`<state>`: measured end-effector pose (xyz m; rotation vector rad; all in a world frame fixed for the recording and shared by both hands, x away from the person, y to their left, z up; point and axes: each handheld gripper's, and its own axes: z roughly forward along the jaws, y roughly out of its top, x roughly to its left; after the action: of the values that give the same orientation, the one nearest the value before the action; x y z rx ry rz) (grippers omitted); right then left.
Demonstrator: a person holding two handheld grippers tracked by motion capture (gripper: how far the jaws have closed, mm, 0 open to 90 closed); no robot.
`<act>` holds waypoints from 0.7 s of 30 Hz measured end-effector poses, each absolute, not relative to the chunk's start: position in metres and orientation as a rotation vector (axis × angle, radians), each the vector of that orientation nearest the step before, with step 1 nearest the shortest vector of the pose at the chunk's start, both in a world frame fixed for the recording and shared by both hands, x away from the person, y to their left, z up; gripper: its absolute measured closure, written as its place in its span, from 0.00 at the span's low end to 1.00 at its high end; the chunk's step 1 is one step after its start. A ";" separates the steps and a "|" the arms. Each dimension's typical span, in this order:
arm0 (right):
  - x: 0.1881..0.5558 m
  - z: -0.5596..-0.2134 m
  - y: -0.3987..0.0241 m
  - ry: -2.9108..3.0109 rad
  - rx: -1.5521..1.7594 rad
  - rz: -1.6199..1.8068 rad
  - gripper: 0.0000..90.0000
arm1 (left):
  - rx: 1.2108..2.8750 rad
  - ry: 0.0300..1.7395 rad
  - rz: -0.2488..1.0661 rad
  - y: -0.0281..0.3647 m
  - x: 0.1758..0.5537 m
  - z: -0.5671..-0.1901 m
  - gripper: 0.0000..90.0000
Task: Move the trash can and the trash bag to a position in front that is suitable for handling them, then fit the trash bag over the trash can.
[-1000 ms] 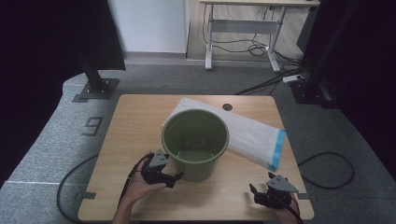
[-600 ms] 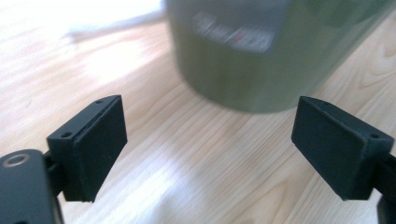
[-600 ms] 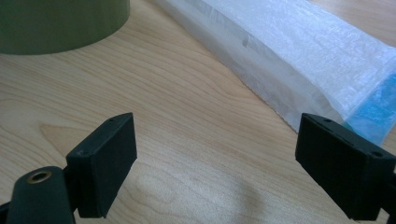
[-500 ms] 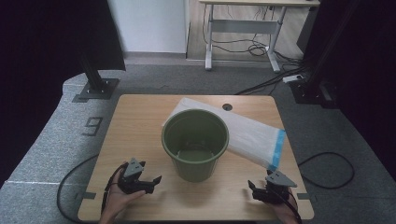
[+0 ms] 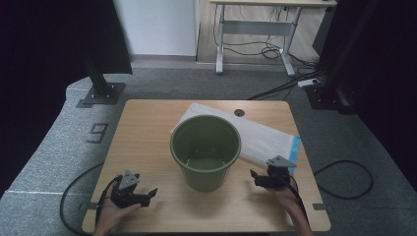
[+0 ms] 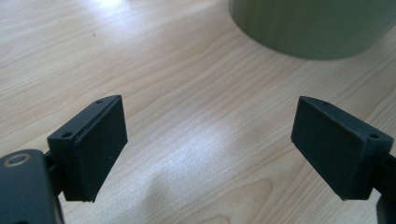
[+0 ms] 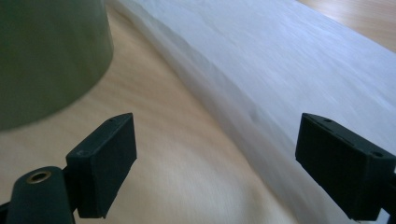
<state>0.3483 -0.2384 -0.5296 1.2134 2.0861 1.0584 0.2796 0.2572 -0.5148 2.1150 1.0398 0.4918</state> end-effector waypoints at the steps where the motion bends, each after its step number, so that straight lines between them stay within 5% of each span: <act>1: 0.357 -0.529 -0.231 2.093 1.200 1.056 0.13 | 2.115 1.042 0.487 0.257 0.280 -0.516 0.11; 15: 0.420 -0.529 -0.181 2.137 1.169 1.051 0.19 | 2.160 1.065 0.465 0.254 0.287 -0.527 0.11; 21: 0.441 -0.548 -0.176 2.207 1.197 0.966 0.38 | 2.128 1.072 0.459 0.259 0.288 -0.524 0.11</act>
<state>0.4406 -0.1761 -0.5482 1.1968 2.2072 0.9656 0.2880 0.2586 -0.5244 2.1284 1.0725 0.4586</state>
